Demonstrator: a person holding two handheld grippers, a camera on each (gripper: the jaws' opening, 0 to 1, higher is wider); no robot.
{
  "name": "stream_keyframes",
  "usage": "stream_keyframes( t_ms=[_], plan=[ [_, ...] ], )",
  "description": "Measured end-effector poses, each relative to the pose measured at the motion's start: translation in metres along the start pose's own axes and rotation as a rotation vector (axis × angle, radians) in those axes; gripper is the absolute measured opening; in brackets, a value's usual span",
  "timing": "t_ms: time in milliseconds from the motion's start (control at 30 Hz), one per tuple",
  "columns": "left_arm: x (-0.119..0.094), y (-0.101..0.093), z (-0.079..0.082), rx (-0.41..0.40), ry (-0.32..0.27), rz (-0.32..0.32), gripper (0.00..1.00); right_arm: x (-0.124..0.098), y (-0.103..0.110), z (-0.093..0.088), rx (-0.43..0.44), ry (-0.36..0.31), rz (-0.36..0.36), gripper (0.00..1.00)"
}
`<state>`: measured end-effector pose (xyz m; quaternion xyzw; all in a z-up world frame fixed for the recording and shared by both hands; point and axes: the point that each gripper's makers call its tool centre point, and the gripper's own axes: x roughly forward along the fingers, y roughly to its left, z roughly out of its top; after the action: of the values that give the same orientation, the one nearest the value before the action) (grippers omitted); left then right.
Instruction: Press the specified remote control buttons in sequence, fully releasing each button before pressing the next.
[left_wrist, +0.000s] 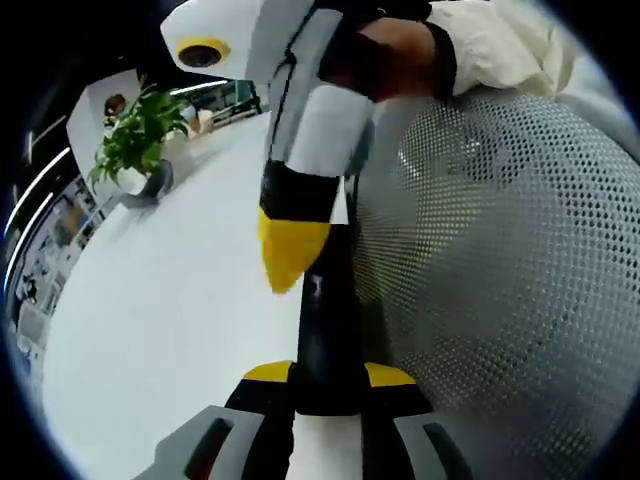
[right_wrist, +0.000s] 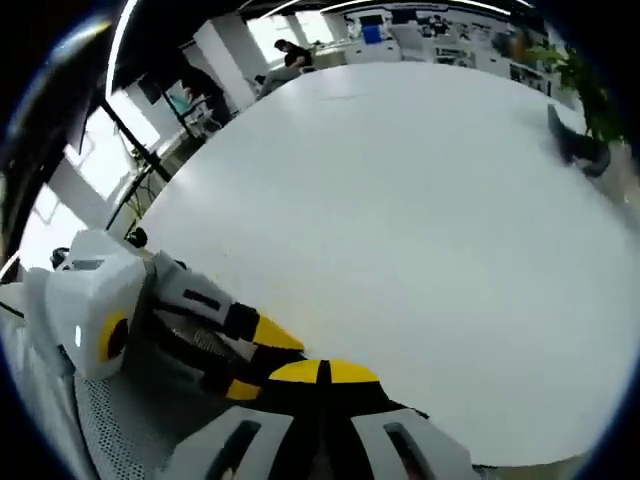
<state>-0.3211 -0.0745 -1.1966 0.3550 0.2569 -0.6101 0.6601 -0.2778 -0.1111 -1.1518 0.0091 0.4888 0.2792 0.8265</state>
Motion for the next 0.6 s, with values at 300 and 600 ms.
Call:
stream_keyframes(
  t_ms=[300,600],
  plan=[
    [-0.005,0.012,0.005,0.012,-0.030,-0.002,0.24,-0.047,-0.029,0.023,-0.006,-0.205,-0.157,0.01],
    [-0.013,0.038,-0.006,0.000,-0.020,0.016,0.24,-0.083,-0.036,0.029,0.012,-0.395,-0.216,0.26]
  ],
)
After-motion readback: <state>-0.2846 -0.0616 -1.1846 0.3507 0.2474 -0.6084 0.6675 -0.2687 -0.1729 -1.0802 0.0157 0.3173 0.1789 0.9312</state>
